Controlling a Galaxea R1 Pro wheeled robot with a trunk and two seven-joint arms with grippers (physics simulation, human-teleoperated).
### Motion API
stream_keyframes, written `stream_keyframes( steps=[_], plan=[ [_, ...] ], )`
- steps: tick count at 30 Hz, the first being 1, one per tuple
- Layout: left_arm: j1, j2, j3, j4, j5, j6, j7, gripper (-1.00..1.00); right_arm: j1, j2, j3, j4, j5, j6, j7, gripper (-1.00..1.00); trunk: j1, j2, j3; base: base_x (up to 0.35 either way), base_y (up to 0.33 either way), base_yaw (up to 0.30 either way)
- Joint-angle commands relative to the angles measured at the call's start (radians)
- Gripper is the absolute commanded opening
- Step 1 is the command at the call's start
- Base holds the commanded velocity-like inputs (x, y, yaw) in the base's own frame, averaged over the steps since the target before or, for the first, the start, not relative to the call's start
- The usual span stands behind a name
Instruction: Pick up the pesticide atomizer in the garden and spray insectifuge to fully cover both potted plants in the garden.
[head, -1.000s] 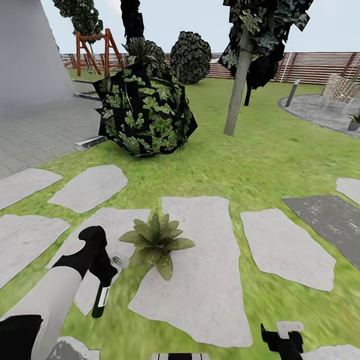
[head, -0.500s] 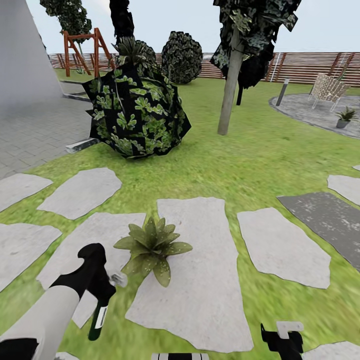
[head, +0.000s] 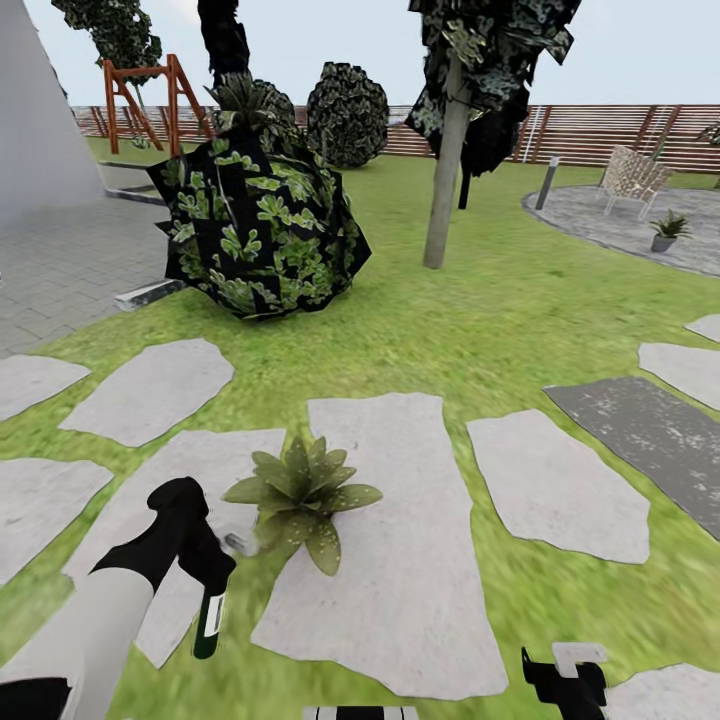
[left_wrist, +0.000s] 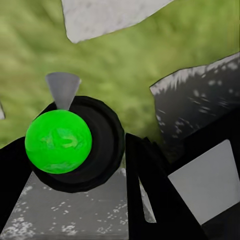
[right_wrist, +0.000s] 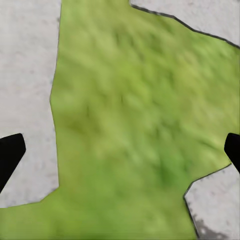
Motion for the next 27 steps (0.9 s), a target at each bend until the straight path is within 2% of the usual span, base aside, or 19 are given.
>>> stream_keyframes(
  steps=[1, 6, 10, 14, 17, 23, 26, 27],
  plan=[
    [-0.001, 0.0, 0.002, -0.001, -0.009, 0.011, -0.011, -1.0, -0.001, 0.0, -0.005, 0.002, 0.011, -0.004, -0.006, 1.0, 0.0, 0.0, -0.001, 0.0, 0.293, 0.0],
    [0.0, 0.0, 0.002, 0.002, -0.012, 0.011, -0.01, -1.0, -0.001, 0.0, -0.005, 0.002, 0.01, -0.004, -0.006, 1.0, 0.0, 0.0, -0.001, 0.007, 0.299, 0.0],
    [0.0, -0.001, 0.002, 0.005, -0.006, 0.011, -0.011, -1.0, -0.001, 0.0, -0.005, 0.002, 0.01, -0.004, -0.006, 1.0, 0.0, 0.0, -0.001, 0.208, 0.22, 0.0],
    [0.0, -0.003, 0.001, 0.005, -0.009, 0.011, -0.01, -1.0, -0.001, 0.0, -0.005, 0.002, 0.009, -0.004, -0.006, 1.0, 0.0, 0.0, -0.001, 0.232, 0.043, -0.121],
    [0.0, -0.003, 0.001, 0.005, -0.014, 0.011, -0.01, -1.0, -0.001, 0.0, -0.005, 0.002, 0.009, -0.004, -0.006, 1.0, 0.0, 0.0, -0.001, 0.049, 0.006, -0.216],
    [0.002, 0.0, -0.001, 0.004, -0.017, 0.009, -0.01, -1.0, -0.001, 0.0, -0.005, 0.002, 0.009, -0.004, -0.006, 1.0, 0.0, 0.0, -0.001, 0.005, 0.001, -0.036],
    [0.026, 0.002, -0.001, 0.005, -0.022, 0.002, -0.008, -1.0, -0.001, 0.0, -0.005, 0.002, 0.009, -0.004, -0.006, 1.0, 0.0, 0.0, -0.001, 0.0, 0.0, -0.003],
    [0.06, 0.007, 0.0, 0.004, -0.028, -0.044, -0.008, -1.0, -0.001, 0.0, -0.005, 0.002, 0.009, -0.004, -0.006, 1.0, 0.0, 0.0, -0.001, 0.0, 0.0, 0.0]
  ],
)
